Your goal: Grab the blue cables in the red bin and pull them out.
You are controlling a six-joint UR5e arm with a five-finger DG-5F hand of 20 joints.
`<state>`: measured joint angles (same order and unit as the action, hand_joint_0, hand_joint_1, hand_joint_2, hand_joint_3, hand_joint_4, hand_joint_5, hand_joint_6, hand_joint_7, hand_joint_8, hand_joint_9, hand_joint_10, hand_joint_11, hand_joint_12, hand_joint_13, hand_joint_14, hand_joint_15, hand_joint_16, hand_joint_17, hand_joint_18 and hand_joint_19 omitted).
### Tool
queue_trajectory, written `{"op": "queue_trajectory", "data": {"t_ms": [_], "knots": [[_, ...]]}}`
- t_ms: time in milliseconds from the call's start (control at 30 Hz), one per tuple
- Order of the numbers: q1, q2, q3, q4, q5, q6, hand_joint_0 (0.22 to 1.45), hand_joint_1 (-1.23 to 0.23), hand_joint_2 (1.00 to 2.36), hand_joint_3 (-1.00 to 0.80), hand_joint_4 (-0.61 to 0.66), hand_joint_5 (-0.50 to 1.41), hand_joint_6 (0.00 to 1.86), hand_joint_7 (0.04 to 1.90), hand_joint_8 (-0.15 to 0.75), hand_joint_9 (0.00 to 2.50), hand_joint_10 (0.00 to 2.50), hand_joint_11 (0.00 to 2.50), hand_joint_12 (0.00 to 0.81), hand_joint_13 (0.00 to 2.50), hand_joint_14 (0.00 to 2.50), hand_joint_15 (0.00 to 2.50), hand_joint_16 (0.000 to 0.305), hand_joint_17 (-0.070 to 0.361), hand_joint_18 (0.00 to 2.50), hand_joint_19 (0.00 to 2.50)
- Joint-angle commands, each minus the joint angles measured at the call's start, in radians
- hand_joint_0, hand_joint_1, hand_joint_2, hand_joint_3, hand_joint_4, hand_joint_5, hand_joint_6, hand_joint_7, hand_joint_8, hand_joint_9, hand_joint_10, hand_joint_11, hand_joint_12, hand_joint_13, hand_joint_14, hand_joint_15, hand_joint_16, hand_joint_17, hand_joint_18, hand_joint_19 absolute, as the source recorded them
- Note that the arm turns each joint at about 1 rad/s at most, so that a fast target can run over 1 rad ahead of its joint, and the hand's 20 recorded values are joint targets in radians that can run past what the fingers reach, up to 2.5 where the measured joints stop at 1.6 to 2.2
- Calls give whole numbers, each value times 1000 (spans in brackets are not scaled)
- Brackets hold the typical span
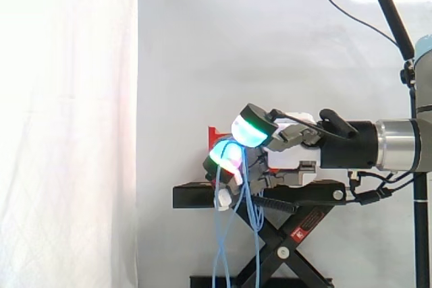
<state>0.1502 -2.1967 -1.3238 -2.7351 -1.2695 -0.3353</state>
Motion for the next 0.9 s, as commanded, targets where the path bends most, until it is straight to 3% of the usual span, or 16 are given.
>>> {"op": "queue_trajectory", "data": {"t_ms": [0, 267, 700, 800, 867], "knots": [[2, 0, 0, 0, 1, 0, 801, -839, 1000, -1000, 109, 926, 403, 808, 243, 1009, 26, 921, 332, 834, 21, 554, 41, 92, 639, 498], [2, 0, 0, -5, -1, 0, 852, -863, 1000, -1000, 65, 909, 603, 746, 235, 1031, 27, 979, 324, 832, 23, 557, 40, 89, 642, 511], [9, -2, 0, -25, 1, 14, 893, -884, 1000, -1000, 20, 885, 714, 731, 225, 1051, 27, 1038, 320, 833, 23, 567, 39, 88, 646, 511], [14, -2, -2, -57, 2, 51, 902, -880, 1000, -1000, 25, 883, 722, 734, 223, 1051, 28, 1062, 319, 832, 23, 567, 39, 88, 645, 513], [20, 0, -2, -110, 18, 106, 905, -878, 1000, -1000, 16, 881, 728, 731, 223, 1051, 28, 1056, 319, 831, 22, 570, 39, 88, 646, 505]]}}
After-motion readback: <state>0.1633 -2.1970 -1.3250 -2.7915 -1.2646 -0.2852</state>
